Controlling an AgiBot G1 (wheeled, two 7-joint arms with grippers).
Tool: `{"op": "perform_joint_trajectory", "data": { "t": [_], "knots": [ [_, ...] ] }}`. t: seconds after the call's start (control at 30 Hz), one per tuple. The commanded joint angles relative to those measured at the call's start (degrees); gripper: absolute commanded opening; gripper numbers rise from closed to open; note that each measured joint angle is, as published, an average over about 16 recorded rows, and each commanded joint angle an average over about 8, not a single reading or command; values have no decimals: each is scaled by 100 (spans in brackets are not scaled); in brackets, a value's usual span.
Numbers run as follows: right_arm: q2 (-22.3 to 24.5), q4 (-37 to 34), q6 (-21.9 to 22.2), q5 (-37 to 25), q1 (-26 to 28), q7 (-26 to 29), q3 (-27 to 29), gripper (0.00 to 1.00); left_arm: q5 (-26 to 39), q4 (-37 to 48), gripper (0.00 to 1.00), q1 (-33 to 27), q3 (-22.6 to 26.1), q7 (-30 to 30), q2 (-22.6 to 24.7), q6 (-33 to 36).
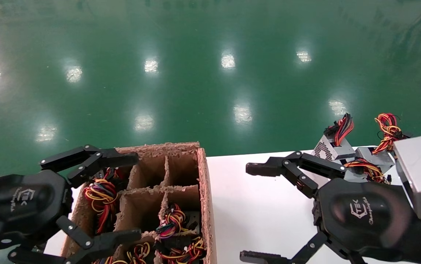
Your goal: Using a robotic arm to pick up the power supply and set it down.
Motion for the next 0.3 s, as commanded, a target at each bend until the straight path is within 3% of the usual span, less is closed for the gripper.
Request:
{"op": "perform_joint_trajectory", "data": {
  "t": [0.03, 0.3],
  "knots": [
    [-4, -22, 6, 9, 5, -5, -8, 100, 0, 0, 100, 0, 0, 0, 0, 0],
    [-12, -62, 17, 23, 16, -12, -22, 100, 0, 0, 100, 0, 0, 0, 0, 0]
  ]
}}
